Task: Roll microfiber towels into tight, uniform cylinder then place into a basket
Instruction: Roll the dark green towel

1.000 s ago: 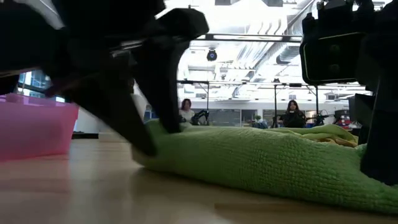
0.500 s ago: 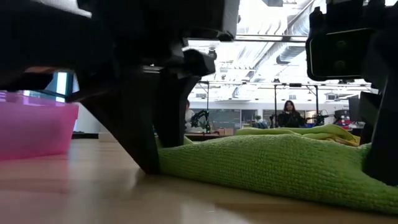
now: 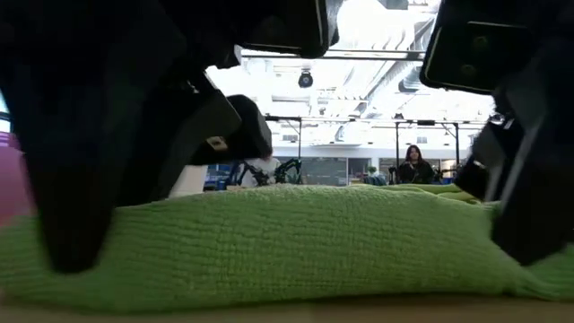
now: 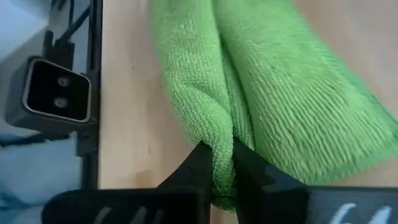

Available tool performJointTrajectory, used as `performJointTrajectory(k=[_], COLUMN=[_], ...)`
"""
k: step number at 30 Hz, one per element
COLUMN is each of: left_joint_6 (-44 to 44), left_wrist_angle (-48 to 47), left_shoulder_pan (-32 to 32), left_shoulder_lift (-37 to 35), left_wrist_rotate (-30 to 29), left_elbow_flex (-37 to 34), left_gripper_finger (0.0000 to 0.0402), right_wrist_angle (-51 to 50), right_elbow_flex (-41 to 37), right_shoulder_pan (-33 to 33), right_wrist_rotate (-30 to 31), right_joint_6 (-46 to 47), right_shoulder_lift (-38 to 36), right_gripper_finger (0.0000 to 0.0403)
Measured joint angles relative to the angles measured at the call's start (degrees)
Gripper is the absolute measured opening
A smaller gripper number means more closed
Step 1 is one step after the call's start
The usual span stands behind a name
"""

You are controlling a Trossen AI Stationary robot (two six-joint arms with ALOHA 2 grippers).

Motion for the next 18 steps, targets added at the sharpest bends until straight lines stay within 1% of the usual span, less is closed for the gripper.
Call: performJointTrajectory(k=[4, 7, 11, 13, 18], left_joint_6=[-1.7, -4.2, -7.0, -7.8, -7.9], left_wrist_angle=[1.6, 2.0, 2.0, 2.1, 3.6], left_shoulder_pan=[0.8, 1.2, 1.7, 1.8, 1.9], left_shoulder_lift=[0.1, 0.1, 0.1, 0.1, 0.4], left_wrist_rotate=[4.2, 4.5, 4.6, 5.2, 10.9], left_elbow_flex=[-0.1, -0.1, -0.1, -0.1, -0.2], left_gripper_finger=[0.0024, 0.0013, 0.0010, 0.0010, 0.0009], right_wrist_angle=[-1.8, -5.0, -8.9, -9.8, -10.6], right_elbow_flex=[-0.1, -0.1, -0.3, -0.3, -0.2], right_shoulder_pan=[-0.9, -1.7, -2.0, -1.7, 0.2], right_wrist_rotate=[0.3, -1.5, -2.5, -2.6, -1.6], right_joint_6=[-5.8, -9.6, -18.0, -23.4, -42.6], right_shoulder_lift=[-1.5, -4.1, -8.4, -10.2, -11.2], right_gripper_finger=[0.0037, 0.0058, 0.0102, 0.0124, 0.0163])
